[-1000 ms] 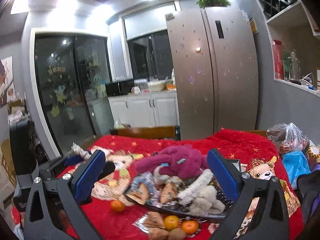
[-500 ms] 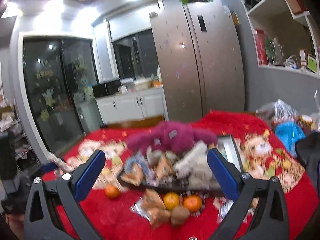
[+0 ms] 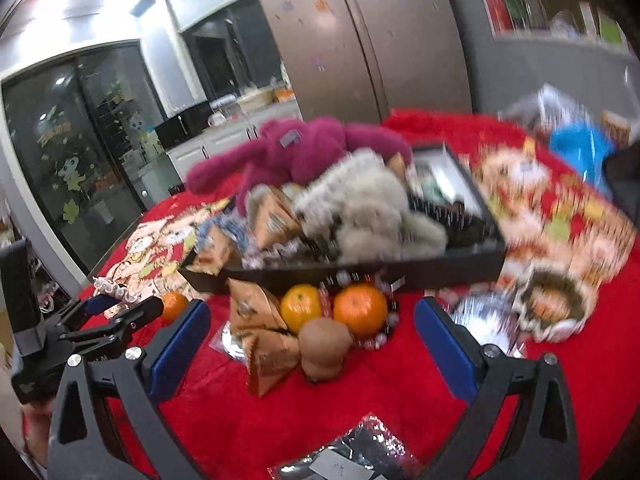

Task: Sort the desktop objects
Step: 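Grasp the white knotted rope loop with left tool while right tool grasps the brown plush figure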

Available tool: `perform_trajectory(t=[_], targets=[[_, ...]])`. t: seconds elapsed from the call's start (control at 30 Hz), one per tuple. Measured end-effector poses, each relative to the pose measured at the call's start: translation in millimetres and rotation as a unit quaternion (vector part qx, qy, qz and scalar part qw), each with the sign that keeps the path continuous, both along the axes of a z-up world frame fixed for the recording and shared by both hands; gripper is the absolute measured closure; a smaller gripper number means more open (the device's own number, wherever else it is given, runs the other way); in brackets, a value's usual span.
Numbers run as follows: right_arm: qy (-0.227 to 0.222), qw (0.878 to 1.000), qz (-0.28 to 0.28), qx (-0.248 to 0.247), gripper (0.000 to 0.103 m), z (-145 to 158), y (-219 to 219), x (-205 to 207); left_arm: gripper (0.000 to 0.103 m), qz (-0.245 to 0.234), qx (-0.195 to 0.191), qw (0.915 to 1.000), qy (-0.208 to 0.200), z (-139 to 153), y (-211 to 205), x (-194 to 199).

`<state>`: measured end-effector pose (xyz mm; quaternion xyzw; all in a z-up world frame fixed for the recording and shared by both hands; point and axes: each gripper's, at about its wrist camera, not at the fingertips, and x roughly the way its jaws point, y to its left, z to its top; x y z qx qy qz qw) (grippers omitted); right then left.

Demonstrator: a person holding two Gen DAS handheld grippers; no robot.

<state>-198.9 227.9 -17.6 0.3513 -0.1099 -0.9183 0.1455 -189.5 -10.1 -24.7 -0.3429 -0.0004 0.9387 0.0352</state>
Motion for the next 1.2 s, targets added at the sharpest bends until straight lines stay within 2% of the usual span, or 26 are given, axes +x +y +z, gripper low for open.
perform_trajectory(t=[0.13,0.37,0.53,0.67,0.8,0.83,0.87,0.9,1.03,1.2], targets=[[-0.014,1.0,0.001,0.018,0.001,-9.2,-1.0,-6.2,0.017,-0.011,0.002,0.9993,-0.035,-10.2,1.4,-10.3],[-0.04,0.997,0.011,0.066,0.003,-26.8,-16.3,-12.8,0.017,0.001,0.011,0.9968,-0.08,-23.1,-4.4,-22.3],[-0.058,0.997,0.02,0.035,0.006,-33.8,-10.6,-17.7,0.017,0.005,0.014,0.9949,-0.099,-28.9,-6.3,-28.3],[-0.056,0.998,0.033,0.026,0.016,-33.7,-11.8,-17.4,0.017,0.006,0.008,0.9952,-0.098,-28.1,-4.7,-26.9],[-0.052,0.996,0.055,0.037,0.034,-31.9,-21.4,-14.3,0.017,-0.001,0.009,0.9955,-0.094,-27.4,-3.1,-26.7],[-0.05,0.996,0.06,0.041,0.037,-31.4,-25.7,-12.1,0.019,-0.005,0.012,0.9956,-0.093,-27.1,-3.1,-26.1],[-0.049,0.996,0.065,0.041,0.046,-30.7,-28.0,-11.1,0.029,-0.004,0.014,0.9957,-0.092,-26.6,-3.2,-25.5],[-0.047,0.996,0.068,0.041,0.052,-29.5,-29.4,-9.6,0.035,0.002,0.013,0.9956,-0.093,-26.6,-4.1,-25.5],[-0.029,0.995,0.064,0.072,0.057,-24.2,-37.2,-2.0,0.054,0.008,0.024,0.9955,-0.091,-25.1,-8.2,-22.6],[-0.019,0.995,0.064,0.076,0.066,-18.2,-34.0,2.4,0.061,0.003,0.026,0.9958,-0.087,-24.1,-6.9,-19.0]])
